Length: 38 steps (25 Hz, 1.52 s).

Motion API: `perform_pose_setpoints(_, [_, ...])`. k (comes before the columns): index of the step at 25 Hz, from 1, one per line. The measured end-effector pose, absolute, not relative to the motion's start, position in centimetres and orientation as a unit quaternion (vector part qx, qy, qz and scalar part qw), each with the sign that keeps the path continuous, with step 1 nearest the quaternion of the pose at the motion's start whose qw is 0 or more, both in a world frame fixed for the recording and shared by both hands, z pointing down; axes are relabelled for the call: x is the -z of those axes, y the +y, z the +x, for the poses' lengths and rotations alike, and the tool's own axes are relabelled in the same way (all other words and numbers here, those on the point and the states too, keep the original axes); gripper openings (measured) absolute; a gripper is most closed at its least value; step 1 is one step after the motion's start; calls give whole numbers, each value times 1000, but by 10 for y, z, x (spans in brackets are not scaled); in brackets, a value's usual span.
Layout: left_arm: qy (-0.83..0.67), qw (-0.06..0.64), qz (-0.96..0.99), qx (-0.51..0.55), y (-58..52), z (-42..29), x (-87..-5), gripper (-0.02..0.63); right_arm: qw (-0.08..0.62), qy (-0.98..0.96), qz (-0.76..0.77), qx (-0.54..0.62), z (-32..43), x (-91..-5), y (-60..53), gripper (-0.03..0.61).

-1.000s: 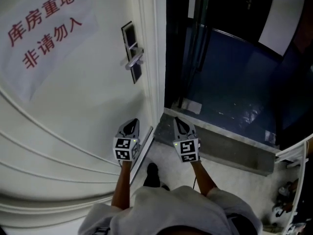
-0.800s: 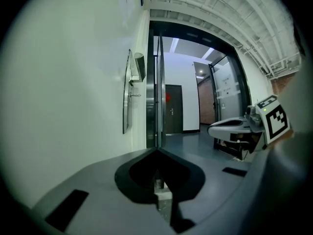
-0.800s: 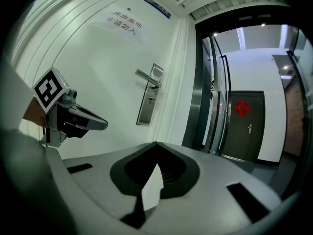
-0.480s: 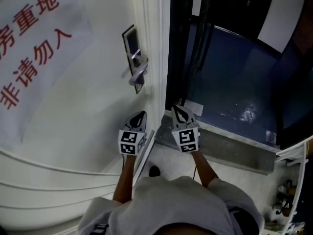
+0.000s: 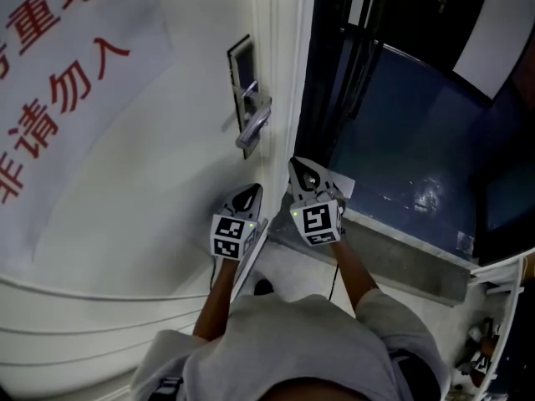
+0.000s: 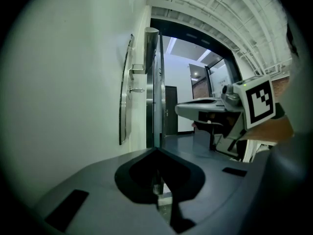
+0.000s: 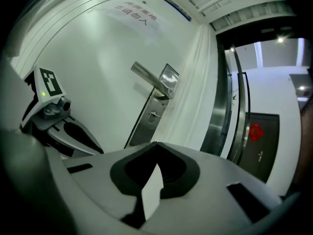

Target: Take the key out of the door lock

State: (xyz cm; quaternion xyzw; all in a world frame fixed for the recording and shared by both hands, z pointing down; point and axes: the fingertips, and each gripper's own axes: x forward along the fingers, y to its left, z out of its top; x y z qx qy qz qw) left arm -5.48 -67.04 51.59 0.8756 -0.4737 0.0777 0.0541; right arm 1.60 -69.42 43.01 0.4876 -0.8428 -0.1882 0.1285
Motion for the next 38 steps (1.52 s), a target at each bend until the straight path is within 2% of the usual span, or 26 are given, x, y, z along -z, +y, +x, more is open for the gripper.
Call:
perform_pose_setpoints(12, [-468, 59, 878, -83, -676, -55, -522, 18, 255, -757, 403, 447, -31, -397, -720, 25])
perform_pose_setpoints(23, [-466, 56, 879, -83, -678, -59, -525, 18, 325, -667, 353, 571, -43, -399, -731, 26])
perform_pose_setpoints(25, [-464, 58, 880, -82, -678, -58, -522, 18, 328, -666, 345, 575, -45, -401, -734, 52])
perform_pose_setpoints(27, [-461, 59, 882, -80, -678, -57, -519, 18, 332, -668, 343, 570, -46, -402, -739, 155])
perform_pose_setpoints(28, [-460, 59, 882, -79, -678, -56, -517, 18, 334, -667, 345, 570, -47, -402, -742, 161])
perform_pose_setpoints(32, [-456, 59, 884, -78, -678, -54, -517, 18, 338, -645, 349, 590, -53, -400, -755, 157])
perform_pose_setpoints(38, [-450, 58, 888, -76, -678, -53, -513, 18, 333, -629, 352, 608, -65, -398, -765, 73])
